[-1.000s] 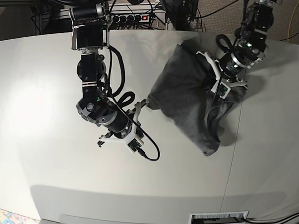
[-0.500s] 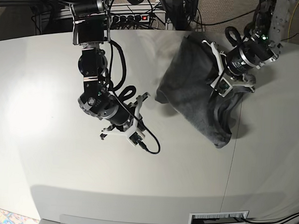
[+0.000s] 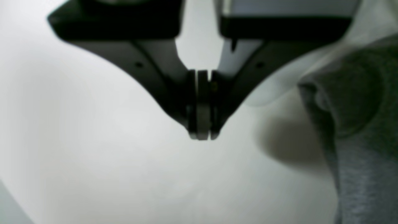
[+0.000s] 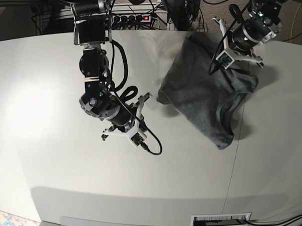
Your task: Fold the T-shirt properly
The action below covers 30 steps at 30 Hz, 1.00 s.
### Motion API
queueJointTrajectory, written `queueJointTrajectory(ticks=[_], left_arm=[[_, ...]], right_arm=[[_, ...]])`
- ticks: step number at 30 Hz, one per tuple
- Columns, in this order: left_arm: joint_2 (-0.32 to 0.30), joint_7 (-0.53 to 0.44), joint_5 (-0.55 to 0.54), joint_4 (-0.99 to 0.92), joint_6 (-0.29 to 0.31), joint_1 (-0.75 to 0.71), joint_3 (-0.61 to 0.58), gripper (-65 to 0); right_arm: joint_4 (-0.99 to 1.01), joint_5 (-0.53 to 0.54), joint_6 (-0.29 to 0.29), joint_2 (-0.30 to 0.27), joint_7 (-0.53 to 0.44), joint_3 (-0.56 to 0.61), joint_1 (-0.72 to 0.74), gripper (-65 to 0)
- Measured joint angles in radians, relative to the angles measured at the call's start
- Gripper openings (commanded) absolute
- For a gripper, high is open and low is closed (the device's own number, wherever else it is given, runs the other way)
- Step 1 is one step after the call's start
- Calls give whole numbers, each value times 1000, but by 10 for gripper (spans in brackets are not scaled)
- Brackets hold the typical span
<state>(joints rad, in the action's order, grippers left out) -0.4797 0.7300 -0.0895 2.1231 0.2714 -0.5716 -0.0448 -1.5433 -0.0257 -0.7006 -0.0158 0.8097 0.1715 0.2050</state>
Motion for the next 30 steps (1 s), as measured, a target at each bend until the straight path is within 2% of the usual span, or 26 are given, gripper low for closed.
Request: queueJointTrajectory(ticks=[4,6,11,14,20,25,30], left_arm=[[0,-11,35,-9,-43,5,0,-650],[0,-17,64,-31,-46,4,0,-650],[0,-147,70,-152,-55,22,0,-650],[2,-214,58,-243,-56,93,2,-650],[-8,-246,52,-383,-56,249,6,-650],[-62,-287,50,-479,-42,350,0,-650],[-100,-287,17,-587,-35,464,-1,-650]], right_arm=[[55,15,0,0,-12,0,0,-650],[91,16,0,0,-20,0,0,-650],[146,47,0,0,6,38,0,-650],[148,79,3,0,31,115,1,-650],[142,89,4,2,62,245,8,-650],[136,107,7,2,114,267,14,-650],[136,209,8,2,171,266,14,-650]])
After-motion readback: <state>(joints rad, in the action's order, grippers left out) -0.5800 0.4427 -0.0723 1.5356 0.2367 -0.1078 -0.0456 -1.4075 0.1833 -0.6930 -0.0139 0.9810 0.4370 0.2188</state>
